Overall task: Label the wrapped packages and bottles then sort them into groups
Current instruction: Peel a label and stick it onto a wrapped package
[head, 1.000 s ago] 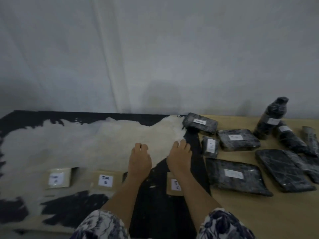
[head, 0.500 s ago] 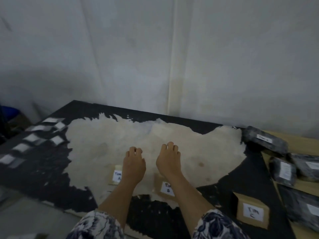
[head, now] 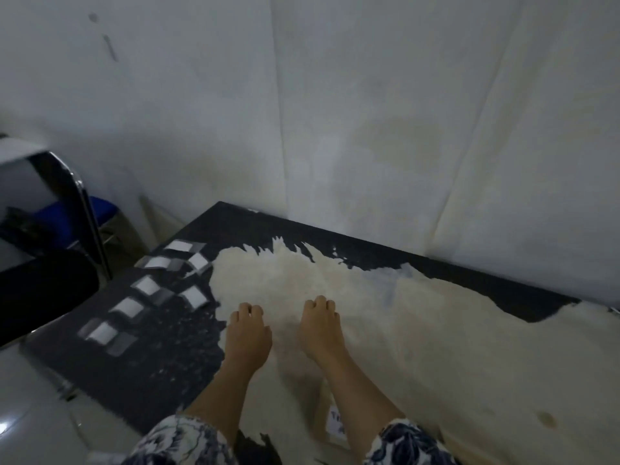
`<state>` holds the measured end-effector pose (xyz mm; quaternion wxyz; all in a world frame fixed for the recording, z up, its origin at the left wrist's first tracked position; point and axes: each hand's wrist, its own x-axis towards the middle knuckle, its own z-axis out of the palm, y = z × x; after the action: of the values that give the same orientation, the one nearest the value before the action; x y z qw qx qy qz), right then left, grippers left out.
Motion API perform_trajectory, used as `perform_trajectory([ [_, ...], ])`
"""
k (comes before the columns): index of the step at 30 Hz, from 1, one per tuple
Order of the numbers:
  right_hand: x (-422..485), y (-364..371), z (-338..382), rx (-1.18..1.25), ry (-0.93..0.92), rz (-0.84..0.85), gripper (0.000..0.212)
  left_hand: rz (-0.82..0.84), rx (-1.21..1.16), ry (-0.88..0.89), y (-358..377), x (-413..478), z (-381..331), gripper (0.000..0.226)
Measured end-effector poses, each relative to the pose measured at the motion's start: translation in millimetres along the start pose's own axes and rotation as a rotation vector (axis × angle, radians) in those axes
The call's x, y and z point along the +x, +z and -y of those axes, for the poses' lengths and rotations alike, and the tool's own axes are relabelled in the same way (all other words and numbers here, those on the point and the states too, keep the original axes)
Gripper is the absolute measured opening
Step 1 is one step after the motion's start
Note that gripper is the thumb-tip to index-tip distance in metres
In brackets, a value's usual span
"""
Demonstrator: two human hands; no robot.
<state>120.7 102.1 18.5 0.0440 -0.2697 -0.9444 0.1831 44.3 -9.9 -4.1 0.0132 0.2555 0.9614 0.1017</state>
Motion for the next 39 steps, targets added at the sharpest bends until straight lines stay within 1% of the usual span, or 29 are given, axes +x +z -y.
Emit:
perform_trajectory([
  [3, 17.5, 13.9, 27.2, -0.013, -0.017, 0.041, 0.031, 0.041, -0.007, -0.083, 1.1, 13.4, 31.4, 0.035],
  [6, 32.2, 25.1, 51.2, -0.013, 0.008, 0.072, 0.032, 0.082, -0.066, -0.222, 2.6, 29.6, 60.8, 0.036],
  [10, 47.9, 42.0, 85.3, 0.017, 0.09, 0.072, 0.032, 0.113, -0.318, -0.466, 0.8, 57.7, 102.6, 0.038],
  [14, 62.0, 60.9, 121.0, 0.055, 0.185, 0.043, 0.029, 0.173, -0.606, -0.629, -3.4, 93.1, 130.5, 0.038],
  [17, 70.7, 72.7, 140.5, 0.083, 0.246, 0.011, 0.027, 0.204, -0.691, -0.636, -0.4, 111.4, 139.9, 0.033],
  [20, 74.6, 80.8, 152.7, 0.087, 0.298, 0.0, 0.027, 0.231, -0.705, -0.619, 4.7, 120.1, 143.2, 0.03],
  [23, 79.5, 85.3, 159.2, 0.099, 0.354, -0.006, 0.029, 0.222, -0.724, -0.615, -1.1, 122.0, 136.9, 0.029],
  [25, 82.3, 87.6, 159.7, 0.108, 0.381, -0.025, 0.03, 0.194, -0.691, -0.558, -9.5, 118.4, 129.1, 0.029],
  [28, 84.1, 92.8, 158.6, 0.207, 0.413, -0.076, 0.03, 0.131, -0.728, -0.378, -12.9, 114.0, 119.6, 0.023],
  [30, 85.9, 94.3, 159.3, 0.385, 0.452, -0.146, 0.023, 0.088, -0.775, -0.204, -12.5, 115.4, 114.2, 0.023],
  [31, 86.2, 93.4, 159.9, 0.495, 0.479, -0.196, 0.017, 0.067, -0.791, -0.109, -12.5, 116.5, 111.6, 0.023],
  [32, 86.6, 91.0, 160.0, 0.614, 0.512, -0.256, 0.015, 0.05, -0.79, -0.016, -13.8, 117.5, 109.7, 0.026],
  [34, 86.0, 82.0, 159.4, 0.841, 0.613, -0.363, 0.019, 0.039, -0.744, 0.145, -16.2, 119.0, 107.5, 0.034],
  [36, 86.0, 74.3, 155.2, 0.996, 0.677, -0.382, 0.028, 0.048, -0.67, 0.25, -16.2, 119.9, 107.4, 0.045],
  [39, 87.5, 68.7, 149.9, 0.997, 0.671, -0.293, 0.049, 0.041, -0.555, 0.365, -17.5, 116.0, 103.3, 0.052],
])
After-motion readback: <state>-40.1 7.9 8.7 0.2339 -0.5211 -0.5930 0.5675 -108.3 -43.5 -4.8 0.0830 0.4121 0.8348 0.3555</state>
